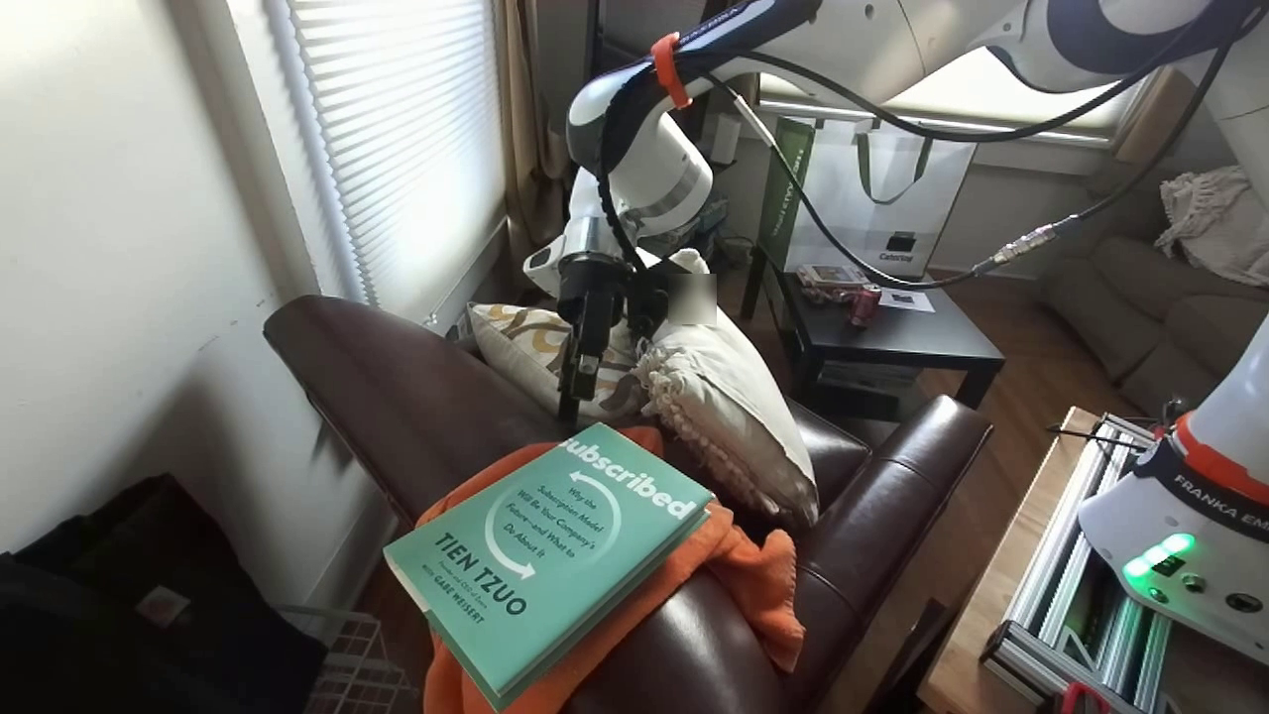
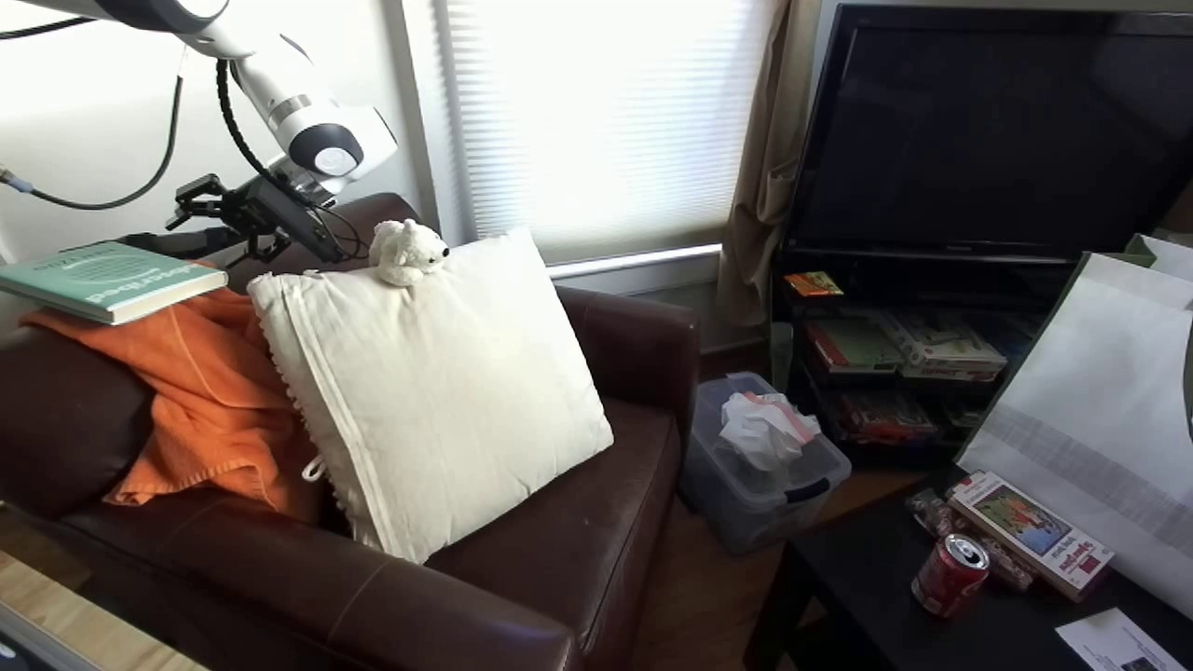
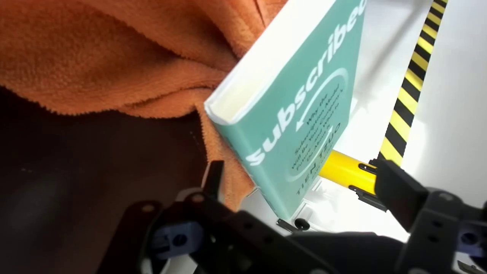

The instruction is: Put the book on the pillow

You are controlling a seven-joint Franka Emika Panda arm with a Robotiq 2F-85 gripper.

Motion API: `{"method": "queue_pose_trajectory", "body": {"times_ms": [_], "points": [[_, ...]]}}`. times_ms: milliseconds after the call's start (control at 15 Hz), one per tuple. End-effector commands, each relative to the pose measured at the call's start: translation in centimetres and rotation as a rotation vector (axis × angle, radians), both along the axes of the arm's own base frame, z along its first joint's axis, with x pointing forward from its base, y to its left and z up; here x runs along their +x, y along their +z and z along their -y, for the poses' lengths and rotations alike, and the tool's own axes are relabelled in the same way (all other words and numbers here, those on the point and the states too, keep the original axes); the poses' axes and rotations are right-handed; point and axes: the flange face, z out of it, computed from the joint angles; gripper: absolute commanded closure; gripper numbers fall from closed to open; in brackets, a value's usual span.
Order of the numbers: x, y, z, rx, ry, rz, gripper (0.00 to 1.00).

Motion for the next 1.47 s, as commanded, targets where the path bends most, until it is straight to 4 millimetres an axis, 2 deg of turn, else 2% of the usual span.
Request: {"method": "queue_pose_trajectory", "body": {"times_ms": [0,533,733,1400], "points": [[0.3,0.0,-0.2,0.010,-0.005,0.006,0.00],[1.9,-0.7,0.1,-0.028,0.009,0.003,0.00],[1.5,-1.6,-0.1,-0.017,0.055,-0.082,0.00],[0.9,-4.7,-2.1,-0.034,0.146,-0.194,0.00]]}}
